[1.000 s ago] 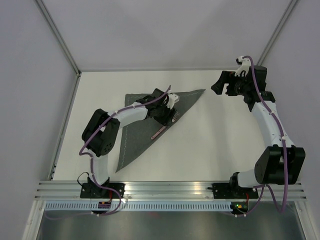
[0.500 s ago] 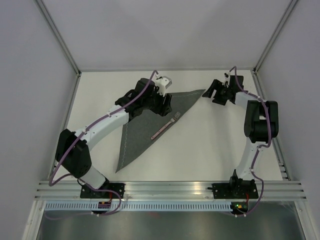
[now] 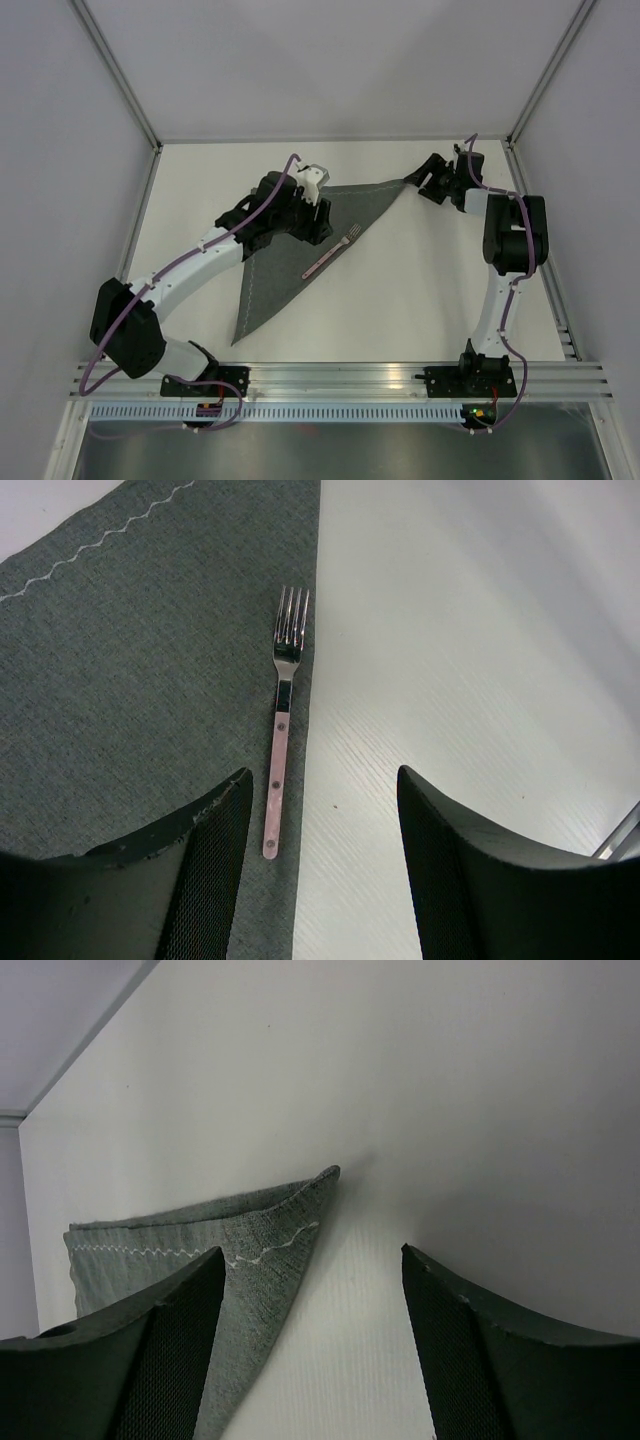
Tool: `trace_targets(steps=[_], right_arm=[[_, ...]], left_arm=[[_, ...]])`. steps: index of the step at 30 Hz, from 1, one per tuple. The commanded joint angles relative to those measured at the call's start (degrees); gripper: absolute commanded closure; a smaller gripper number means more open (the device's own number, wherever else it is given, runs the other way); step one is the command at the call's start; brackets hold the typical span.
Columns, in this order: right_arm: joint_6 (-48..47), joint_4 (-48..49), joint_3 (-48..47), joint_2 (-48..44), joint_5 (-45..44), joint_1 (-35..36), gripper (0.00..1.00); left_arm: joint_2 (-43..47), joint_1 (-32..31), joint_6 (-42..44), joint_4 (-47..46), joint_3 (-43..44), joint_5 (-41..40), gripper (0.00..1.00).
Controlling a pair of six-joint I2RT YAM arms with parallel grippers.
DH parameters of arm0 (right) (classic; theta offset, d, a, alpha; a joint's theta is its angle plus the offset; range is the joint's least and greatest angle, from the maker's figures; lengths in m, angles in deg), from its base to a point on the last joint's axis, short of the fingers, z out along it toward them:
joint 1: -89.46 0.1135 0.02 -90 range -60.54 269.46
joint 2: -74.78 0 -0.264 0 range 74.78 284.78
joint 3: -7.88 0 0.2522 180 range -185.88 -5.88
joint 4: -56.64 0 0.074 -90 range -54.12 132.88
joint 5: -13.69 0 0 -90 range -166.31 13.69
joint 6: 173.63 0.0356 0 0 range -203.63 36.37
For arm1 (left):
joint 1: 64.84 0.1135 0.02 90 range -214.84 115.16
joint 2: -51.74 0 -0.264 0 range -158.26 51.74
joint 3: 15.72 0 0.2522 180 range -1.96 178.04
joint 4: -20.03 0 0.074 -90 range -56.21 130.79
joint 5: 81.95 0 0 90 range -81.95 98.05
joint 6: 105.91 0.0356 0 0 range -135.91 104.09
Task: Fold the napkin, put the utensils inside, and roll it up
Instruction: Fold the napkin
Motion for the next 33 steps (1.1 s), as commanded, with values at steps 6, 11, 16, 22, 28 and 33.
trace_targets(steps=[6, 11, 16, 22, 28, 33], right_arm=[[3.4, 5.0, -2.9, 6.5, -1.2, 0.1, 0.3], [5.0, 7.5, -3.2, 8.2, -0.9, 0.5, 0.32], [5.7, 8.1, -3.6, 8.6, -0.5, 0.7, 0.35], [6.5, 8.2, -3.3, 8.4, -0.6, 1.5, 0.42], [8.1, 9.2, -2.7, 8.6, -0.2, 2.1, 0.48], [8.8, 10.2, -2.6, 8.5, -0.5, 2.1, 0.55]], left_arm=[[2.3, 0.0, -3.2, -2.8, -2.2, -1.2, 0.36], [1.9, 0.0, -3.0, -3.3, -2.5, -1.9, 0.35], [1.3, 0.0, -2.6, -3.8, -2.4, -2.3, 0.35], [0.3, 0.0, -2.5, -4.3, -2.4, -2.4, 0.35], [-0.2, 0.0, -2.6, -4.9, -2.1, -2.0, 0.36], [0.1, 0.0, -2.4, -5.0, -2.3, -2.2, 0.36]])
